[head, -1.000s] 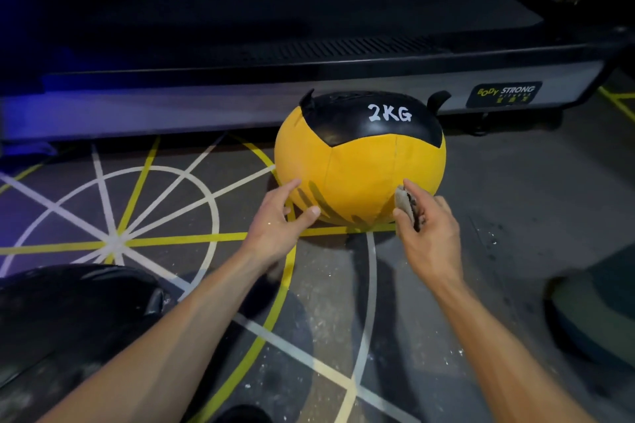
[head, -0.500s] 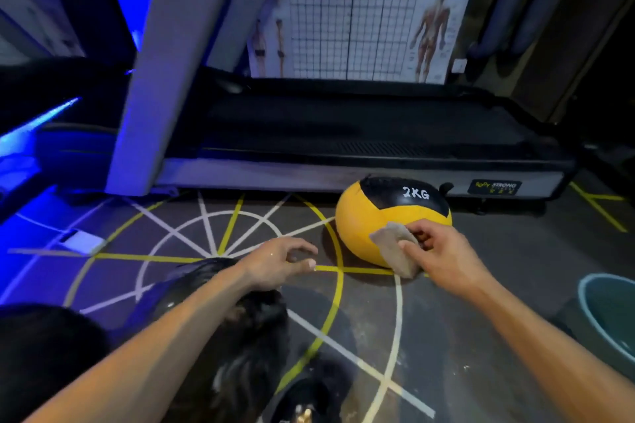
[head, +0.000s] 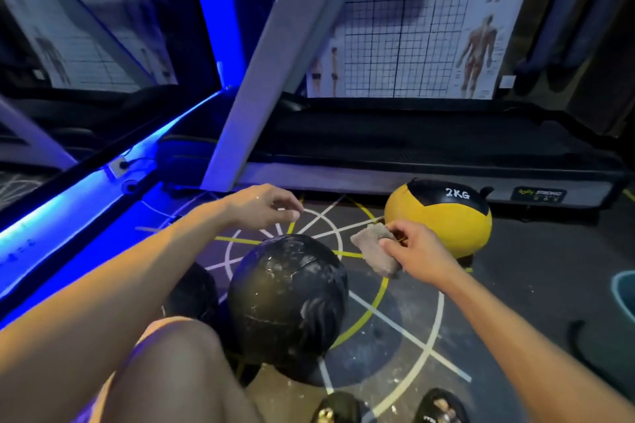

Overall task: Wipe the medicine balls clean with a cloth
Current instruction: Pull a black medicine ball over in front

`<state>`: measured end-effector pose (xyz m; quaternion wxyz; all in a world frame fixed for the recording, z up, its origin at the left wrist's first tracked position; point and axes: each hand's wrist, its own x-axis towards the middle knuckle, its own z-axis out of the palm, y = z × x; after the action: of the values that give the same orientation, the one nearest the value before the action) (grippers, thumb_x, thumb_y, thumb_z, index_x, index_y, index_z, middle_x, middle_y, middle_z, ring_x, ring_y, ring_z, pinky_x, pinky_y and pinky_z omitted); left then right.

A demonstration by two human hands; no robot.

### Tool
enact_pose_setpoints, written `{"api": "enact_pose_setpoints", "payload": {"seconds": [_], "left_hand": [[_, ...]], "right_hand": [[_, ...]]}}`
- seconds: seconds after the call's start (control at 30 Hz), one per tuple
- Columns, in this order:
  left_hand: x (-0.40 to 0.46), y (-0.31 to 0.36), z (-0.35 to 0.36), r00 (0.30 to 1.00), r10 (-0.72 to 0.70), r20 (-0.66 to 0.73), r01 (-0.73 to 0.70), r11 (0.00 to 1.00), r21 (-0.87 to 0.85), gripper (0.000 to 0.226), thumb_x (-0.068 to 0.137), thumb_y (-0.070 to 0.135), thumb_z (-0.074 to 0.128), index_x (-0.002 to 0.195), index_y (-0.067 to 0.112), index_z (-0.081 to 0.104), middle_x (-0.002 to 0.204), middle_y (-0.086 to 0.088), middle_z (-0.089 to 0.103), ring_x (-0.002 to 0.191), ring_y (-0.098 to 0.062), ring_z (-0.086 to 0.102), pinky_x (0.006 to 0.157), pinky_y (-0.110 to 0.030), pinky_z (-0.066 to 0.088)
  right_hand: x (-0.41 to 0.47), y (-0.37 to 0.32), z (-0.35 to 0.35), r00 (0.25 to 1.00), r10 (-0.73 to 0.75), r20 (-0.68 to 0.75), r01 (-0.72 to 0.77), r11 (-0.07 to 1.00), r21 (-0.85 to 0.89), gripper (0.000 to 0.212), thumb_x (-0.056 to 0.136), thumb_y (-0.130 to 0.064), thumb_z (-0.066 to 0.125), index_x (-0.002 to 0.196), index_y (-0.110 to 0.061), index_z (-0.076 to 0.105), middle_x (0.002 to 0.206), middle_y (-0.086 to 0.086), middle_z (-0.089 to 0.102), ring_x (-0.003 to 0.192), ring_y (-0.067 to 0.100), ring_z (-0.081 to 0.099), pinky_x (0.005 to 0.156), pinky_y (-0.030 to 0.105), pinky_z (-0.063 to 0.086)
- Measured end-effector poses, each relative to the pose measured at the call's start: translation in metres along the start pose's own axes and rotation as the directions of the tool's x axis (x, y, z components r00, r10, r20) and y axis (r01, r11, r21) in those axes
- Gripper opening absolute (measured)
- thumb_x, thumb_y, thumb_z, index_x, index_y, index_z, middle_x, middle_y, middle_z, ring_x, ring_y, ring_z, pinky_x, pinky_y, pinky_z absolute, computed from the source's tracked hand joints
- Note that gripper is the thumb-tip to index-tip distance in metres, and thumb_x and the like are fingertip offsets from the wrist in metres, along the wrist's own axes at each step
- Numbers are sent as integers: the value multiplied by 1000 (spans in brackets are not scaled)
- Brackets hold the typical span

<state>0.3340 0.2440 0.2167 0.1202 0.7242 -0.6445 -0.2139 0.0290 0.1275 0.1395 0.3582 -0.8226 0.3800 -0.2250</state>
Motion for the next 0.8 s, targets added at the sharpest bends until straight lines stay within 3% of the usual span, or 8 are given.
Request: {"api": "enact_pose_setpoints", "payload": {"seconds": [0.07, 0.17, 0.27, 0.37, 0.43, 0.57, 0.7, 0.8], "left_hand": [[-7, -6, 6, 999, -7, 36, 6, 1000, 16, 30, 94, 54, 63, 116, 36, 72, 112, 19, 72, 99, 0, 68, 91, -27, 52], [-15, -18, 31, 988, -80, 134, 73, 996, 53, 25, 99, 40, 65, 119, 27, 72, 112, 15, 71, 94, 11, 63, 86, -14, 47], [-16, -45, 68, 967, -184, 175, 171, 982, 84, 31, 96, 41, 65, 121, 24, 72, 121, 7, 72, 113, -10, 65, 101, -28, 47], [-14, -69, 110, 941, -307, 145, 303, 952, 53, 35, 100, 27, 60, 134, 23, 64, 133, 0, 66, 120, -20, 61, 93, -25, 44], [-12, -86, 142, 933, -350, 85, 349, 937, 27, 51, 99, 25, 61, 149, 24, 49, 150, -4, 53, 132, -25, 53, 102, -28, 42], [-6, -112, 193, 899, -432, 68, 429, 901, 55, 83, 98, 51, 58, 164, 25, 14, 171, -4, 14, 155, -33, 20, 124, -45, 25], [-3, -111, 208, 924, -375, -78, 381, 922, 75, 82, 97, 65, 47, 162, 21, 22, 168, -3, 28, 150, -31, 32, 122, -40, 28], [-21, -97, 220, 935, -347, -67, 353, 930, 106, 83, 94, 70, 43, 160, 22, 26, 166, -2, 31, 147, -30, 38, 120, -42, 31]], "right_hand": [[0, -1, 5, 1000, 2, 16, -2, 1000, -21, 2, 95, -18, 68, 96, -20, 69, 84, 0, 71, 76, 19, 64, 71, 35, 50], [0, 2, 12, 997, 22, 73, -16, 996, -83, 2, 95, -22, 68, 97, -21, 68, 86, 3, 72, 81, 25, 66, 74, 43, 52], [9, 0, 18, 995, 30, 100, -16, 991, -136, 4, 96, -24, 67, 99, -23, 68, 88, -1, 72, 82, 19, 67, 76, 44, 54], [24, -7, 32, 991, 21, 131, 5, 982, -190, 5, 96, -25, 66, 100, -24, 68, 87, -4, 72, 80, 16, 66, 76, 45, 55], [33, -8, 45, 988, 24, 154, 11, 974, -227, 7, 97, -26, 66, 103, -24, 68, 87, -5, 72, 78, 14, 66, 73, 39, 54], [45, 0, 60, 982, 34, 185, 18, 962, -274, 6, 97, -26, 67, 102, -29, 66, 83, -7, 70, 67, 8, 63, 54, 21, 45], [51, 9, 68, 976, 67, 208, -3, 955, -296, 5, 96, -27, 69, 100, -29, 67, 88, -8, 70, 79, 11, 64, 62, 27, 46], [48, 13, 74, 972, 82, 221, -9, 950, -311, 5, 95, -27, 69, 100, -25, 68, 85, -8, 68, 78, 12, 63, 66, 30, 46]]}}
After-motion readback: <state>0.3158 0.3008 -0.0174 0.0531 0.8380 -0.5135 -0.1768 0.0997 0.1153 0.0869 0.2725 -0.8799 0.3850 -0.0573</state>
